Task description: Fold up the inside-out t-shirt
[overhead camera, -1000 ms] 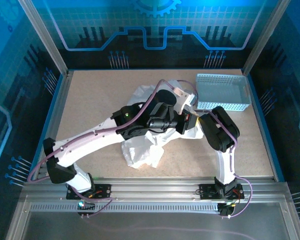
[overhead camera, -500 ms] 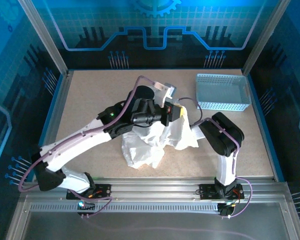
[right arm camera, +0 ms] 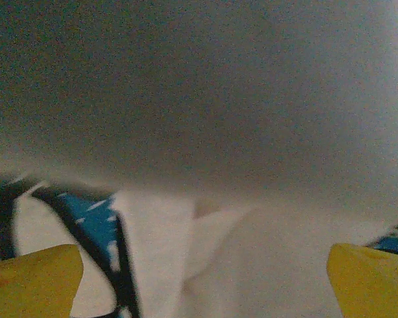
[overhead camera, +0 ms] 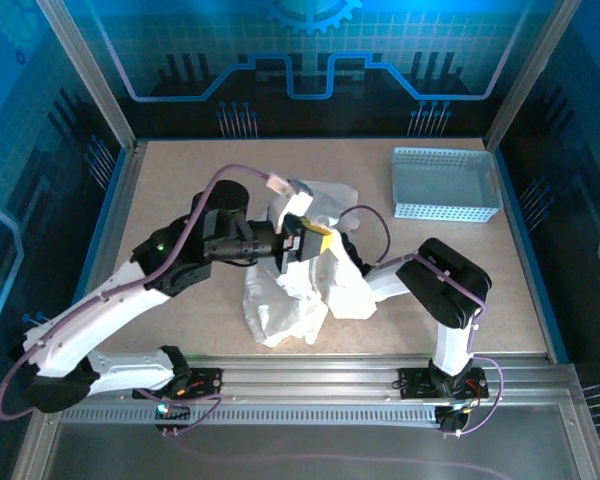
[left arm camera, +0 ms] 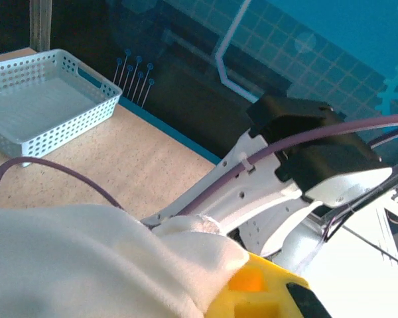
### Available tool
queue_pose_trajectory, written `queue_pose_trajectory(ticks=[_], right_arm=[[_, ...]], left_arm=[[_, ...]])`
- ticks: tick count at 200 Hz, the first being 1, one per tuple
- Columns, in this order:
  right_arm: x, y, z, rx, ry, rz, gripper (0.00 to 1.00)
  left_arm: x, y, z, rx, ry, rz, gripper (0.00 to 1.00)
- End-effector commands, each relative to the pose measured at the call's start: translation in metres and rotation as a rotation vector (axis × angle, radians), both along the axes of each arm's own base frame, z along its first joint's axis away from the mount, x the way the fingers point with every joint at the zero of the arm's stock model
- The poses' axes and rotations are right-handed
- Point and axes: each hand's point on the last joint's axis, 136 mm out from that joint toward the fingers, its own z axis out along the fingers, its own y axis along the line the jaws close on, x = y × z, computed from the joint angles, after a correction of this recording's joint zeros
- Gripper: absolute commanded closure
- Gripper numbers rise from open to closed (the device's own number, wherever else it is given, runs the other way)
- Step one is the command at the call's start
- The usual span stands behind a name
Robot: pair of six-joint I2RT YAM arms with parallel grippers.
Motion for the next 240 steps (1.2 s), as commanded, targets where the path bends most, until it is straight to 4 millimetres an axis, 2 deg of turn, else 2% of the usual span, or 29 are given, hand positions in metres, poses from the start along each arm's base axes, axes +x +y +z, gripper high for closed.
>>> queue_pose_trajectory(ticks=[1,22,49,71,91,111,127,155,172,205,225,240], right_arm=[[0.041,-0.060,0.012,-0.052,-0.075,-0.321,0.04],[0.052,-0.093,0.022,-0.014,-0.078,-0.430,0.04],[0.056,-0.116,0.039,0.006,-0.094,-0.488,0.04],[0.055,-0.119,0.044,0.003,-0.097,-0.471,0.04],[0.043,-0.102,0.042,-0.020,-0.114,-0.398,0.04],[0.026,-0.078,0.038,-0.031,-0.126,-0.328,0.04],[0.013,-0.065,0.033,-0.029,-0.119,-0.300,0.04],[0.004,-0.057,0.023,-0.052,-0.108,-0.306,0.04],[0.001,-0.061,0.018,-0.056,-0.098,-0.343,0.03],[0.000,-0.097,0.006,0.006,-0.028,-0.443,0.01],[-0.007,-0.098,0.008,-0.033,-0.057,-0.442,0.01],[-0.013,-0.093,0.010,-0.055,-0.092,-0.441,0.01]], left_arm=[[-0.016,0.021,-0.020,0.074,0.012,-0.013,1.00],[-0.009,0.039,-0.044,0.140,0.045,0.081,1.00],[0.011,0.061,-0.081,0.238,0.115,0.214,1.00],[0.030,0.070,-0.102,0.266,0.181,0.297,1.00],[0.041,0.057,-0.107,0.259,0.228,0.281,1.00],[0.051,0.032,-0.094,0.212,0.251,0.230,1.00],[0.056,0.015,-0.072,0.148,0.240,0.188,1.00],[0.058,-0.002,-0.040,0.071,0.196,0.147,1.00],[0.062,-0.002,-0.026,0.058,0.164,0.159,1.00],[0.071,0.021,-0.003,0.026,0.095,0.242,1.00],[0.080,0.027,0.008,0.001,0.119,0.252,1.00],[0.084,0.020,0.013,0.014,0.134,0.228,1.00]])
